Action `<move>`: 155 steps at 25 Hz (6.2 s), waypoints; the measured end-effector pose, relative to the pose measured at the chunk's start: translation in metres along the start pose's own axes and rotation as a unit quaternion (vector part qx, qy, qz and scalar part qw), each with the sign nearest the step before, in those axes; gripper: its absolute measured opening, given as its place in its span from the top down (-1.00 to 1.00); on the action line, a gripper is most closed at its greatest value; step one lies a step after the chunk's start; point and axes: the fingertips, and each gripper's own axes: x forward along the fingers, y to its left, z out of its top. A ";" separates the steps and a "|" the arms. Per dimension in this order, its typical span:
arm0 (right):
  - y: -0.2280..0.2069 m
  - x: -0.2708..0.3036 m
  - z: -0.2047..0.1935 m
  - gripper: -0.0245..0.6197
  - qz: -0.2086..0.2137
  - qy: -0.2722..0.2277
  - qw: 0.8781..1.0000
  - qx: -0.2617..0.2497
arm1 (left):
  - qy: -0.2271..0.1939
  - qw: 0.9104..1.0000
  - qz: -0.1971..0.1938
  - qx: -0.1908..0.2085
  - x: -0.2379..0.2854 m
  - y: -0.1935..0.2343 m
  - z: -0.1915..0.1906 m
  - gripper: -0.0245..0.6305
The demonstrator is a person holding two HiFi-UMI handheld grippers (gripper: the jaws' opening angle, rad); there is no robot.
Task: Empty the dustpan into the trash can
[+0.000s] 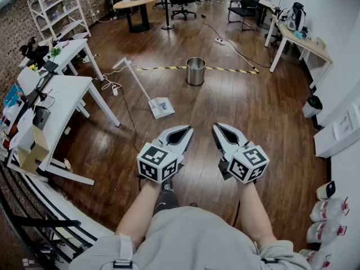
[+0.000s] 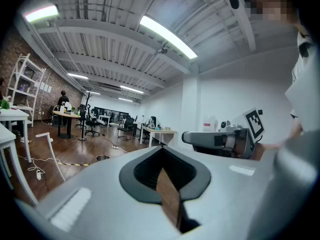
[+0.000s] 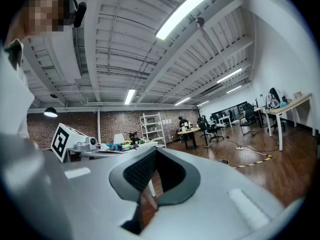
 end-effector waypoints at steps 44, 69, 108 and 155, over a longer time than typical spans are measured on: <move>-0.226 0.483 0.048 0.92 0.099 0.047 0.994 -0.011 | -0.015 0.990 0.142 -0.021 0.213 0.483 0.072 0.91; -0.232 0.754 0.017 0.92 0.185 0.155 0.967 -0.078 | 0.097 0.899 0.398 -0.153 0.184 0.846 -0.098 0.09; -0.399 0.734 0.020 0.92 0.035 0.155 0.987 -0.018 | 0.045 0.955 0.291 0.044 0.368 0.896 0.041 0.39; -0.769 0.777 0.183 0.92 -0.209 0.017 0.978 -0.019 | 0.012 0.992 -0.021 0.127 0.903 0.892 0.339 0.44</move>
